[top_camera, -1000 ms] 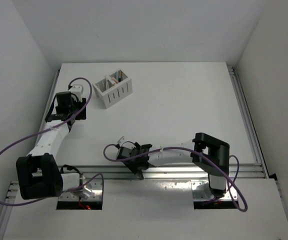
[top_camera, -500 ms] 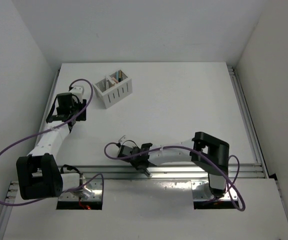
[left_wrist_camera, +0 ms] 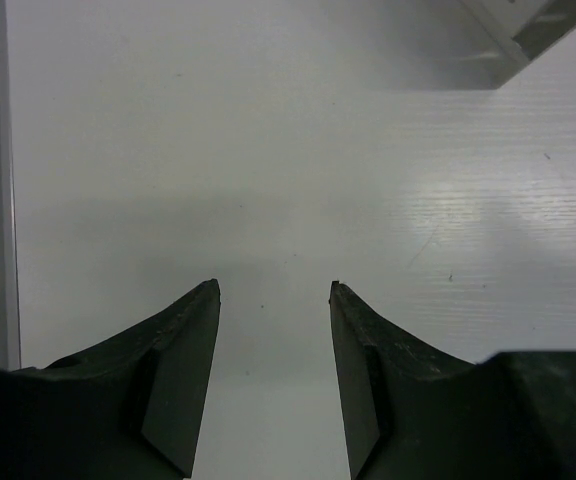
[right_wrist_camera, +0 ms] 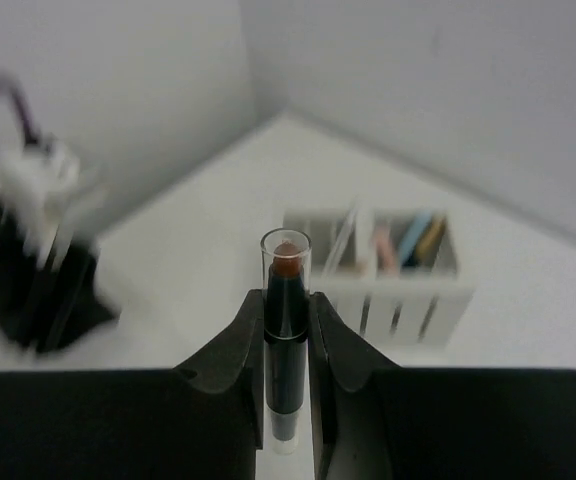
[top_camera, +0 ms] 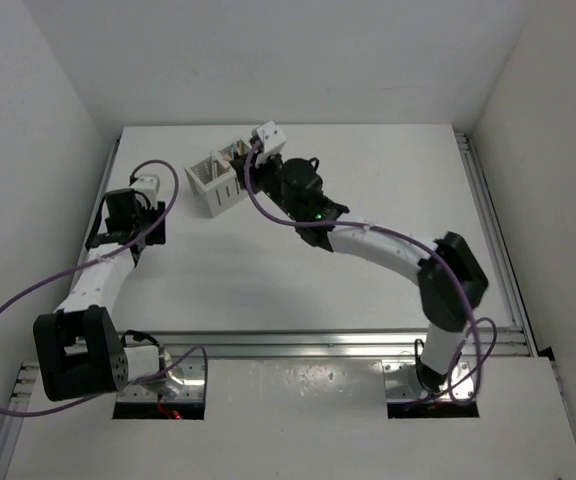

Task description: Organize the makeup

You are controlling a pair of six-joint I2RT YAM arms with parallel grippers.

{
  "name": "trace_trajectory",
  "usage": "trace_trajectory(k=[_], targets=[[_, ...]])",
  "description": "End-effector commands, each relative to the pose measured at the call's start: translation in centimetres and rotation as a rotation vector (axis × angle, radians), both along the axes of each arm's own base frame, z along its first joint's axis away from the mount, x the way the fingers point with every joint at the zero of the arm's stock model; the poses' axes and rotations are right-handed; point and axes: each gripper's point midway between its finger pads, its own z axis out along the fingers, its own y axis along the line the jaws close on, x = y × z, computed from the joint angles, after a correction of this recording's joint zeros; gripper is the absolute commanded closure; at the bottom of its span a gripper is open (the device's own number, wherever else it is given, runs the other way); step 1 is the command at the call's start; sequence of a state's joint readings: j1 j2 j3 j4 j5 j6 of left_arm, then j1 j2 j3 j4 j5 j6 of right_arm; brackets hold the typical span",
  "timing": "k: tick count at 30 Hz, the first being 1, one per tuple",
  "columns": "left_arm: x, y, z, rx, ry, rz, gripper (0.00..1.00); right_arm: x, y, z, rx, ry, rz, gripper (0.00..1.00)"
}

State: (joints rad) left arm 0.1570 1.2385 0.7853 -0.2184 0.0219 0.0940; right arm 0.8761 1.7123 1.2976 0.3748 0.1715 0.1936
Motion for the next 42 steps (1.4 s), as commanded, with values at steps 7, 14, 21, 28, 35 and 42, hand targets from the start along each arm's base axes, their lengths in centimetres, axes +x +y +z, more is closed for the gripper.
trace_trajectory(k=[7,14,21,28,35,42], targets=[[-0.2,2.3,-0.6,0.002,0.019,0.048,0.46,13.8,4.3,11.1,0.406,-0.520,-0.084,1.00],[0.3,2.9,-1.7,0.006,0.065,0.054,0.46,21.0,2.3,4.9,0.301,-0.506,-0.168,1.00],[0.4,2.4,-2.6,-0.015,0.094,0.024,0.46,22.2,1.1,-1.4,0.215,-0.411,-0.175,1.00],[0.2,2.4,-3.1,-0.012,0.113,0.017,0.46,22.0,1.5,-5.7,0.210,-0.323,-0.189,1.00],[0.1,2.5,-3.4,-0.008,0.123,0.024,0.46,21.4,1.0,-7.7,0.215,-0.279,-0.202,0.94],[0.4,2.6,-3.0,-0.006,0.114,0.024,0.46,19.5,0.9,-1.7,0.258,-0.373,-0.154,0.34]])
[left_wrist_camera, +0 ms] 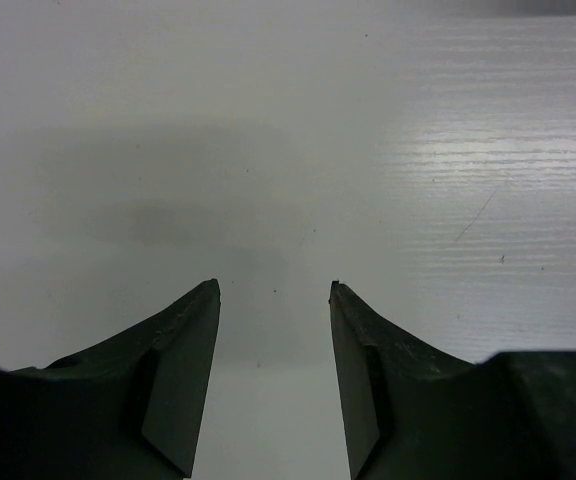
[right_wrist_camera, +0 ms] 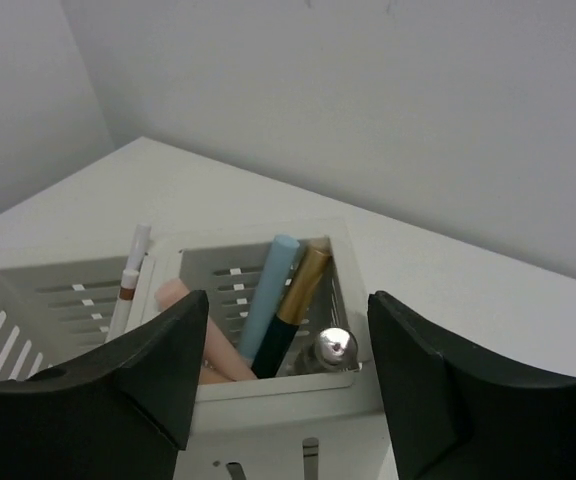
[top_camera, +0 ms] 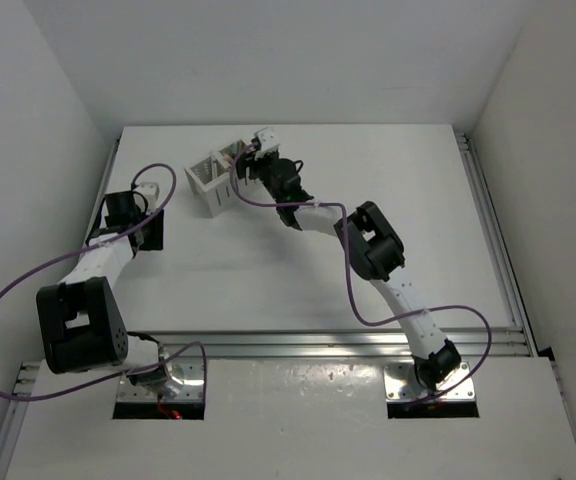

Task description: Organize the makeup

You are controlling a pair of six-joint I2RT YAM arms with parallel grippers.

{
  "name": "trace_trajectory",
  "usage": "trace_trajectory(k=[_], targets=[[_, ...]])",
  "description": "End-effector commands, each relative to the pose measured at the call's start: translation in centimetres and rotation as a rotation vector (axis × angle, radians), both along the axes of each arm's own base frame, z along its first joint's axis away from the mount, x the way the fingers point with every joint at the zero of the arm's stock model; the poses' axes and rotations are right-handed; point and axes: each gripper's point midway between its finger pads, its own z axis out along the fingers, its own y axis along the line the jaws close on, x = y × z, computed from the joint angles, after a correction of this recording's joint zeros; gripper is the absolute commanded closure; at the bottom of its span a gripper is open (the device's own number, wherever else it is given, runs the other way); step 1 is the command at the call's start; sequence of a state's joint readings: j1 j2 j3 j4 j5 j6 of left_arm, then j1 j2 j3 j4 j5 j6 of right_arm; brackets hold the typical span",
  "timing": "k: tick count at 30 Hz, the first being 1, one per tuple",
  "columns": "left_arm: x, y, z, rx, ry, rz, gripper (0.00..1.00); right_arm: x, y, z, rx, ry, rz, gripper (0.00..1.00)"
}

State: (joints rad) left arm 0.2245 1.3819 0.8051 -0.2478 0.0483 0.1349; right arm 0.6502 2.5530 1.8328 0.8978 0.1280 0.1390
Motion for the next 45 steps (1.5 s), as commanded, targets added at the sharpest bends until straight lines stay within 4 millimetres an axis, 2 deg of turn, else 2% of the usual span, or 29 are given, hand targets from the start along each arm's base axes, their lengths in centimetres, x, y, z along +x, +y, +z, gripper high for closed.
trace_trajectory(k=[1,3,4,6,7,8,10,11,13,14,15,16,17,18,20,21,22,23,24,25,26,27,28,30,31,32,34,37,45], targets=[[1.0,0.6,1.3,0.011,-0.036,0.003,0.46,-2.0,-0.3,13.9,0.149,-0.231,0.037,0.32],[1.1,0.5,1.3,0.005,-0.038,-0.003,0.46,-2.6,-0.8,15.2,0.174,-0.271,0.034,0.31],[1.1,0.5,1.3,0.005,-0.038,-0.003,0.46,-3.7,-1.4,18.7,0.209,-0.317,0.036,0.28],[1.1,0.5,1.3,0.005,-0.038,-0.003,0.46,-5.0,-2.0,20.2,0.219,-0.353,0.043,0.25],[1.1,0.5,1.3,0.005,-0.038,-0.003,0.46,-6.7,-3.3,25.1,0.258,-0.419,0.046,0.20],[1.1,0.5,1.6,0.007,-0.047,-0.003,0.46,-7.3,-3.6,24.8,0.242,-0.413,0.052,0.17],[1.1,0.5,1.6,0.007,-0.047,-0.003,0.46,-10.6,-4.6,30.0,0.259,-0.468,0.098,0.05],[1.1,0.5,1.6,0.007,-0.047,-0.003,0.46,-11.9,-5.5,29.8,0.224,-0.452,0.100,0.00],[1.1,0.4,2.0,0.002,-0.057,0.005,0.46,-12.9,-5.2,25.5,0.100,-0.331,0.141,0.00],[1.1,0.2,2.0,-0.011,-0.059,0.005,0.46,-15.8,-7.3,27.3,0.103,-0.324,0.150,0.00],[1.2,-0.1,2.3,-0.009,-0.070,-0.006,0.46,-16.1,-7.4,20.8,-0.032,-0.121,0.182,0.00],[1.2,-0.1,2.3,-0.009,-0.070,-0.006,0.46,-18.6,-9.8,23.8,-0.038,-0.132,0.209,0.00],[1.2,-0.1,2.3,-0.009,-0.070,-0.006,0.46,-19.0,-10.6,21.4,-0.099,-0.046,0.216,0.00],[1.3,-0.6,2.3,-0.017,-0.071,-0.009,0.46,-20.1,-11.8,16.3,-0.219,0.155,0.220,0.00],[1.3,-0.6,2.3,-0.024,-0.072,-0.002,0.46,-23.7,-17.6,9.3,-0.417,0.504,0.115,0.00],[1.4,-1.0,2.3,-0.032,-0.073,-0.003,0.46,-24.8,-19.1,8.0,-0.434,0.599,0.065,0.00],[1.5,-1.4,2.6,-0.031,-0.081,-0.015,0.46,-26.3,-23.0,5.7,-0.523,0.722,-0.061,0.00],[1.5,-1.4,2.6,-0.031,-0.081,-0.016,0.46,-28.9,-25.5,3.4,-0.602,0.855,-0.100,0.00],[1.6,-2.0,2.6,-0.046,-0.083,-0.026,0.46,-30.1,-27.2,3.3,-0.594,0.905,-0.162,0.00],[1.6,-2.3,2.6,-0.062,-0.086,-0.027,0.46,-33.1,-29.4,1.2,-0.651,1.037,-0.200,0.00],[1.6,-2.3,2.6,-0.062,-0.086,-0.027,0.46,-34.7,-30.5,-0.3,-0.659,1.104,-0.231,0.00],[1.6,-2.5,2.6,-0.078,-0.088,-0.024,0.46,-35.6,-31.6,0.2,-0.634,1.092,-0.268,0.00],[1.6,-2.5,2.6,-0.079,-0.088,-0.024,0.46,-38.3,-33.1,-2.9,-0.639,1.198,-0.325,0.00],[1.6,-2.7,2.6,-0.092,-0.089,-0.024,0.46,-39.6,-34.7,-3.0,-0.577,1.163,-0.397,0.00],[1.6,-2.7,2.6,-0.099,-0.090,-0.017,0.46,-41.7,-35.8,-6.0,-0.561,1.236,-0.453,0.00],[1.4,-2.8,2.6,-0.099,-0.091,-0.017,0.46,-42.0,-36.3,-5.4,-0.493,1.178,-0.476,0.00],[1.1,-3.1,2.2,-0.115,-0.082,-0.017,0.46,-43.7,-37.4,-7.6,-0.425,1.203,-0.536,0.00],[1.2,-3.5,2.2,-0.136,-0.085,-0.026,0.46,-44.7,-38.2,-8.6,-0.306,1.181,-0.596,0.00],[1.5,-5.1,2.4,-0.159,-0.092,-0.059,0.46,-45.7,-39.7,-8.2,-0.168,1.128,-0.697,0.00]])
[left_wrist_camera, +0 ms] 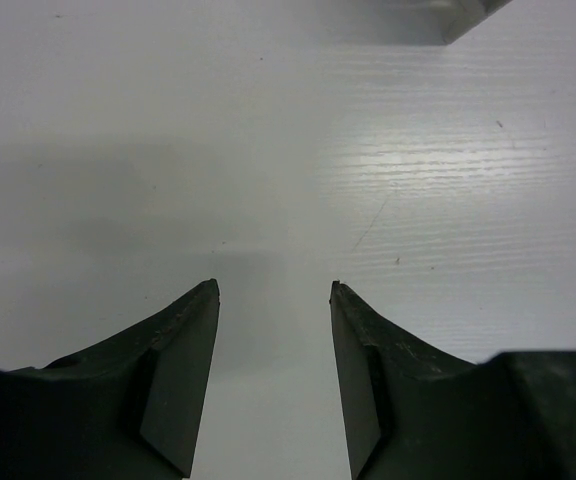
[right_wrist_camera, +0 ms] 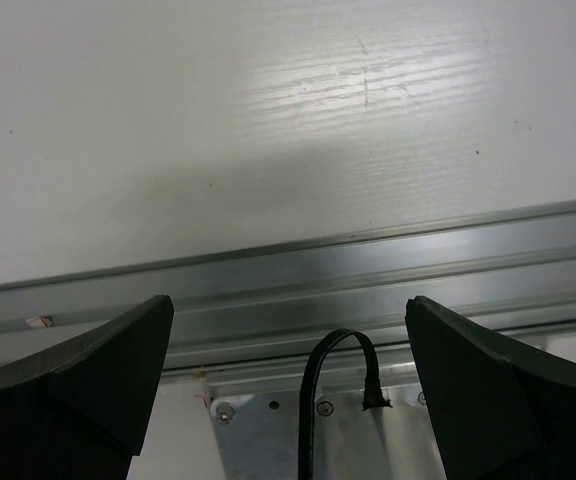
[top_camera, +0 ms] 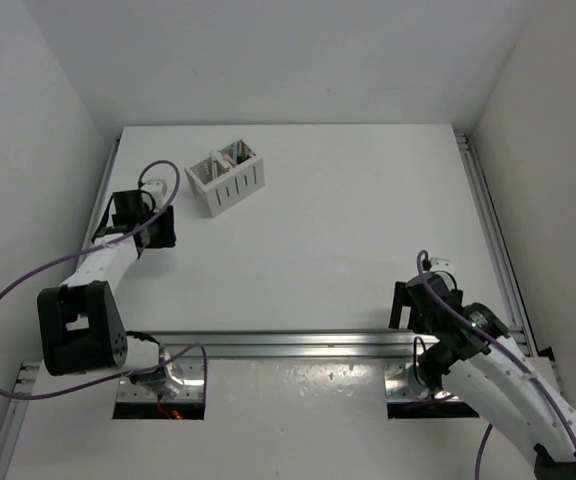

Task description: Organize the makeup

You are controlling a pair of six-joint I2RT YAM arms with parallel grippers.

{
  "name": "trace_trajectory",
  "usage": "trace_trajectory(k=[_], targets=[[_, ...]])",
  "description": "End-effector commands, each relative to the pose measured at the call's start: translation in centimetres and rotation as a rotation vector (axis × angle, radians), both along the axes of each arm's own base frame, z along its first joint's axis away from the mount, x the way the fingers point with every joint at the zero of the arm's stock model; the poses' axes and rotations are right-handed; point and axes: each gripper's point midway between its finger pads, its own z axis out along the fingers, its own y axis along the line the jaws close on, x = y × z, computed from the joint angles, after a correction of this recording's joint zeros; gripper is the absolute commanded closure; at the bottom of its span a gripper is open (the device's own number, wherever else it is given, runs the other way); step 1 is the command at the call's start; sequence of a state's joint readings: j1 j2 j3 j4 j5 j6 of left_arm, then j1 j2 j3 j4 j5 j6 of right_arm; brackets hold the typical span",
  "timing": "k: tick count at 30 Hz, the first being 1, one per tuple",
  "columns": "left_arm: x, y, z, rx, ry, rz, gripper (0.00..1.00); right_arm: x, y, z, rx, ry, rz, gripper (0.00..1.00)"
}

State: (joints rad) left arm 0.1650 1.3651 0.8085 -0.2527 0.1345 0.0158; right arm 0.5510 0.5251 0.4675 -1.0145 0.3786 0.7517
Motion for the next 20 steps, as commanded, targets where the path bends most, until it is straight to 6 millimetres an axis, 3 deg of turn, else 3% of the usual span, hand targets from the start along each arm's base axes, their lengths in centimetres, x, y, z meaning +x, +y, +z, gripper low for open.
trace_trajectory(k=[1,11,20], targets=[[0.8,-1.4,1.5,-0.020,-0.061,-0.032,0.45,-0.4,-1.3,0.3,-0.011,-0.018,-0.116,0.00],[0.8,-2.1,0.6,-0.023,-0.041,-0.050,0.45,-1.9,-2.2,0.7,-0.073,0.087,-0.157,0.00],[0.9,-2.6,-0.2,-0.033,-0.022,-0.065,0.45,-2.1,-2.2,0.3,-0.091,0.123,-0.145,0.00]])
